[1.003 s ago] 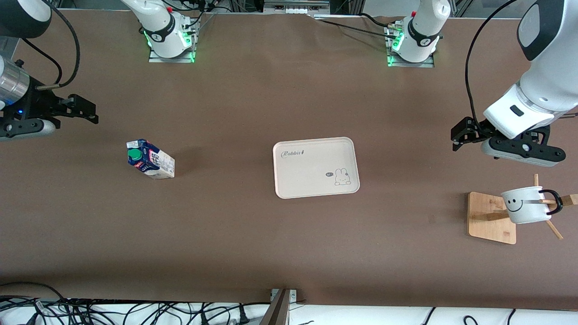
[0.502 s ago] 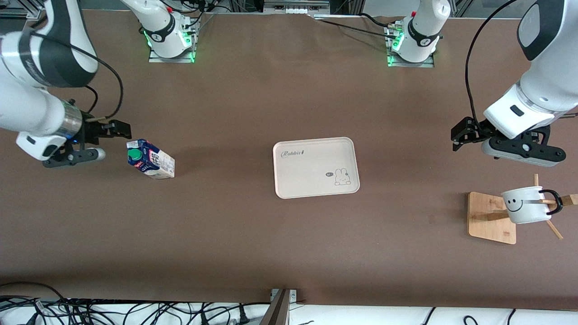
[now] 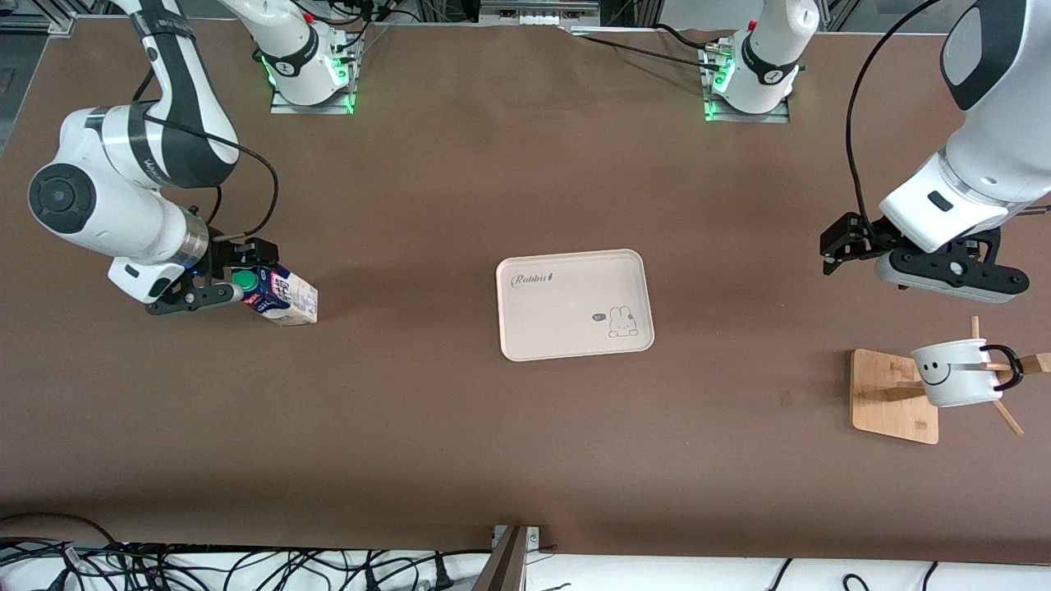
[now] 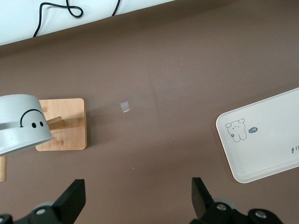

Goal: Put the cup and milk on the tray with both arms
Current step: 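Reach the right gripper down to the blue milk carton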

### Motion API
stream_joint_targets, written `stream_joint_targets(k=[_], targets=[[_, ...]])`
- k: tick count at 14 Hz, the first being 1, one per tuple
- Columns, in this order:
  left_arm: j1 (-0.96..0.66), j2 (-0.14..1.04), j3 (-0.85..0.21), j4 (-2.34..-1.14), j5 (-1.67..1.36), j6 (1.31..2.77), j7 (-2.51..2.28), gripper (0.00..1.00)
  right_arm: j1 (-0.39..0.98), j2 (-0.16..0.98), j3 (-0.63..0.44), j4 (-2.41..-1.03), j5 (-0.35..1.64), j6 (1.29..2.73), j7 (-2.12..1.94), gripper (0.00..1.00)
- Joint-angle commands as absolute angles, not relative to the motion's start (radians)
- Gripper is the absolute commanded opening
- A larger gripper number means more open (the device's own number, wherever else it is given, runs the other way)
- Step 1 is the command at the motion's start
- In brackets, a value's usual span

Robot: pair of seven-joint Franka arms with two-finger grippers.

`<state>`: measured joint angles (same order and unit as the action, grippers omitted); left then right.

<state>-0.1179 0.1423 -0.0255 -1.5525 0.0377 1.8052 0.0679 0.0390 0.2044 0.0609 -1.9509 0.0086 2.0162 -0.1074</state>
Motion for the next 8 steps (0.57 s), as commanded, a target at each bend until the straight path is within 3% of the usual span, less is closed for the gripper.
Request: stream_joint_targets(k=[1, 8], targets=[[-0.123, 0.156, -0.025, -1.517, 0.060, 1.786, 0.058, 1.00, 0.044, 0.202, 0.057, -1.989, -0.002, 2.062, -0.089, 1.00], [-0.121, 0.156, -0.026, -1.517, 0.058, 1.786, 0.058, 1.00, 0.041, 0.224, 0.051, -1.999, -0.009, 2.083, -0.098, 0.74]])
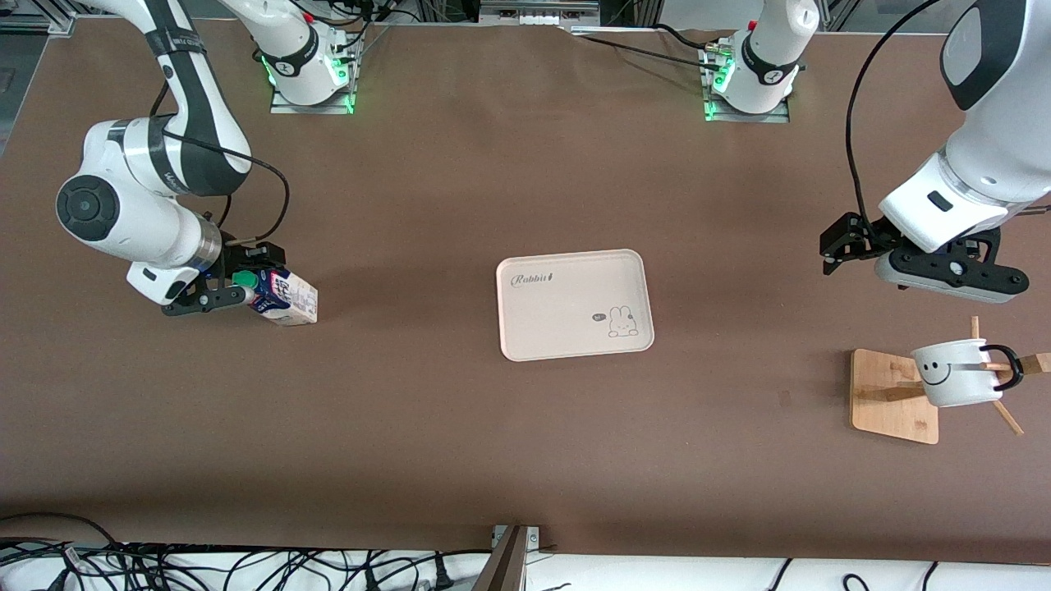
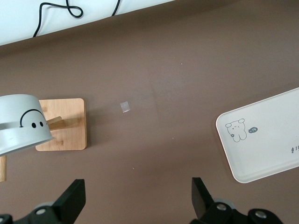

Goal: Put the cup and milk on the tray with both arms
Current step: 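Close the right gripper on the milk carton and lift it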

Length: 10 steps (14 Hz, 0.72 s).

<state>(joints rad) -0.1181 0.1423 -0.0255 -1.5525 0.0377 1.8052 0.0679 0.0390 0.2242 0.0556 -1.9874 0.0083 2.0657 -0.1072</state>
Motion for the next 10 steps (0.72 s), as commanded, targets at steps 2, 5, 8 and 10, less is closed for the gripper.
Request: stream_joint_targets(k=[2, 5, 8, 10], targets=[[-0.121, 0.156, -0.026, -1.517, 0.058, 1.786, 0.058, 1.00, 0.040, 0.225, 0.049, -1.999, -0.009, 2.083, -0.100, 0.60], [-0.121, 0.156, -0.025, -1.517, 0.058, 1.786, 0.058, 1.00, 0.040, 0.224, 0.049, -1.994, -0.009, 2.082, -0.100, 0.45], [-0.126, 0.156, -0.026, -1.517, 0.058, 1.786, 0.057, 1.00, 0.041, 0.221, 0.057, -1.973, -0.008, 2.071, -0.095, 0.43], [-0.126, 0.156, -0.026, -1.517, 0.058, 1.786, 0.057, 1.00, 0.066, 0.216, 0.058, -1.939, -0.002, 2.040, -0.091, 0.43]])
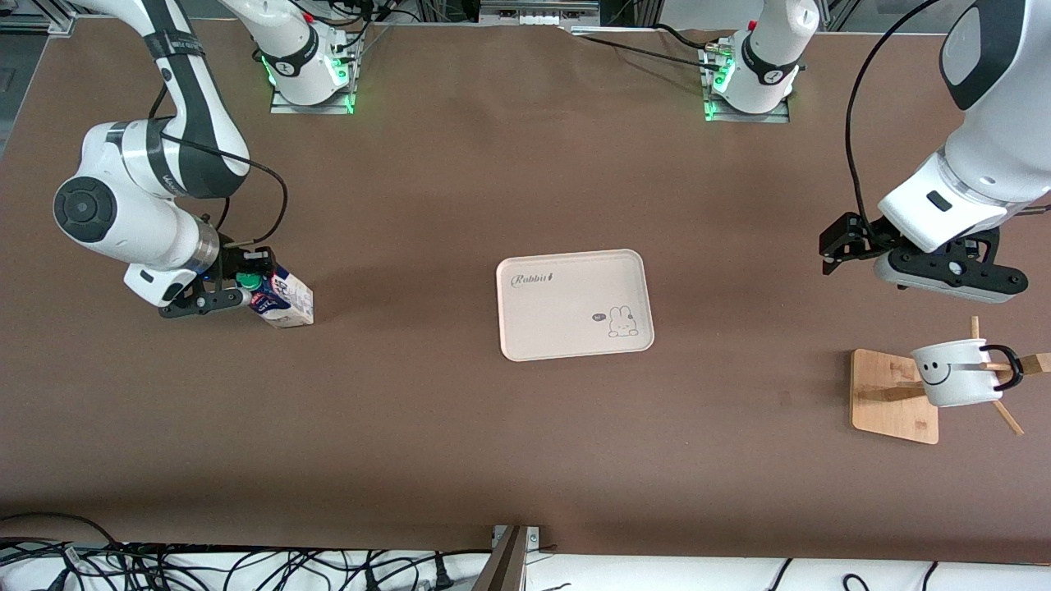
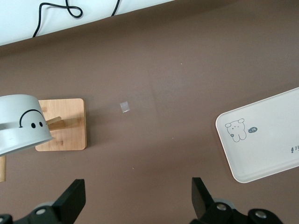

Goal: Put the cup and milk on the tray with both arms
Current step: 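Close the right gripper on the milk carton and lift it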

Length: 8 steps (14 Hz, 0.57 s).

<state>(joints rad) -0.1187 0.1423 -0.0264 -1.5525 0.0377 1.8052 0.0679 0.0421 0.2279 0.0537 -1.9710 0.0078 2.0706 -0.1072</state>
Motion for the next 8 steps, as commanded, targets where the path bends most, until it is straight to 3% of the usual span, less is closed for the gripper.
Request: stream_joint_targets(k=[1, 8], targets=[[-0.126, 0.156, -0.025, -1.517, 0.058, 1.786, 0.057, 1.00, 0.078, 0.219, 0.058, -1.907, -0.002, 2.002, -0.074, 0.43], [-0.127, 0.156, -0.026, -1.517, 0.058, 1.786, 0.057, 1.00, 0.273, 0.242, 0.060, -1.744, 0.015, 1.885, 0.187, 0.43]])
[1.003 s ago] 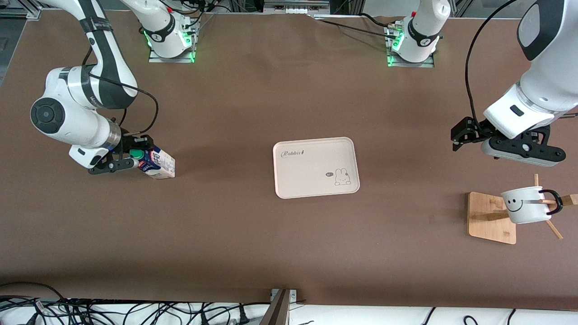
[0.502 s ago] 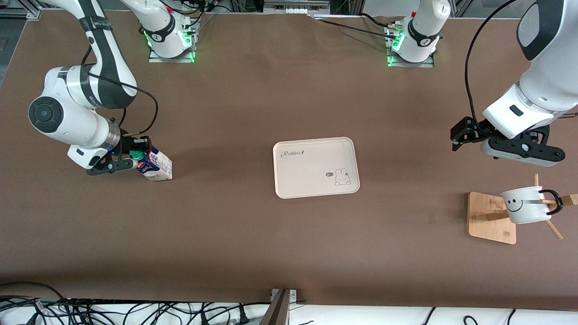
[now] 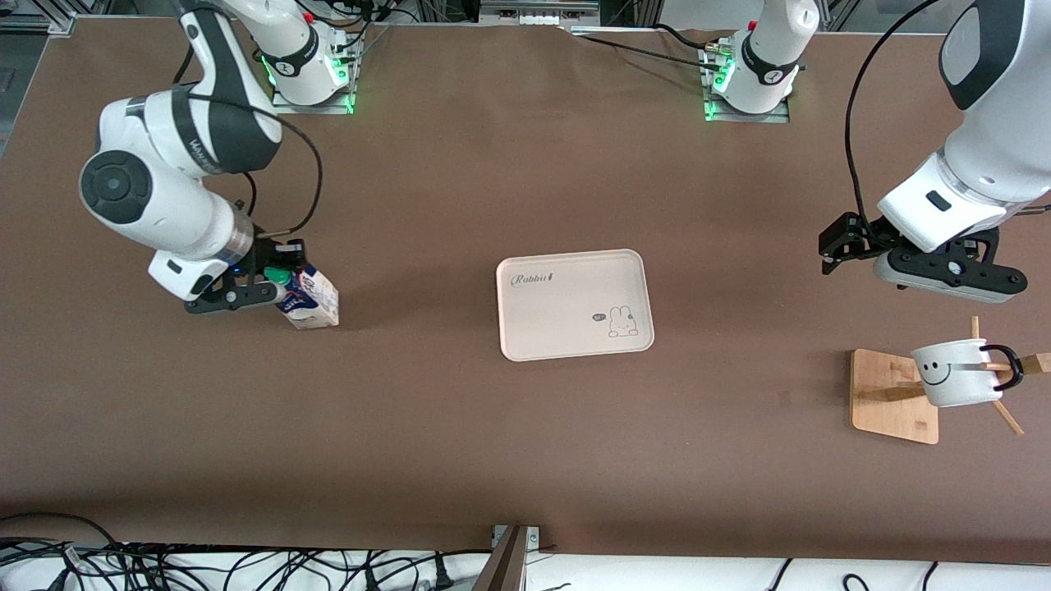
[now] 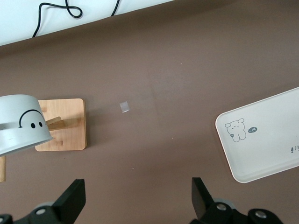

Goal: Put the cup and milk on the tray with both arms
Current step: 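Carry the milk carton with the right gripper onto the white tray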

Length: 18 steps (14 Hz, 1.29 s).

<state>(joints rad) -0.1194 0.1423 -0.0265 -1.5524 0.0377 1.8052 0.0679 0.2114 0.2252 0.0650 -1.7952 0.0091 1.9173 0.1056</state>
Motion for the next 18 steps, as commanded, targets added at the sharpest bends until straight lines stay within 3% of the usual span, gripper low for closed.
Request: stream_joint_targets(k=[1, 8, 12, 18], targets=[[-0.127, 0.156, -0.026, -1.517, 0.058, 1.786, 0.057, 1.00, 0.313, 0.256, 0.060, -1.714, 0.043, 1.882, 0.233, 0.43], [-0.126, 0.156, -0.026, -1.517, 0.058, 1.786, 0.057, 1.00, 0.612, 0.495, 0.058, -1.431, 0.147, 1.923, 0.521, 0.43], [-0.126, 0.156, -0.026, -1.517, 0.058, 1.786, 0.057, 1.00, 0.679, 0.567, 0.057, -1.411, 0.146, 2.043, 0.548, 0.43], [-0.123, 0.156, -0.026, -1.517, 0.058, 1.786, 0.057, 1.00, 0.701, 0.606, 0.054, -1.411, 0.107, 2.060, 0.551, 0.43]])
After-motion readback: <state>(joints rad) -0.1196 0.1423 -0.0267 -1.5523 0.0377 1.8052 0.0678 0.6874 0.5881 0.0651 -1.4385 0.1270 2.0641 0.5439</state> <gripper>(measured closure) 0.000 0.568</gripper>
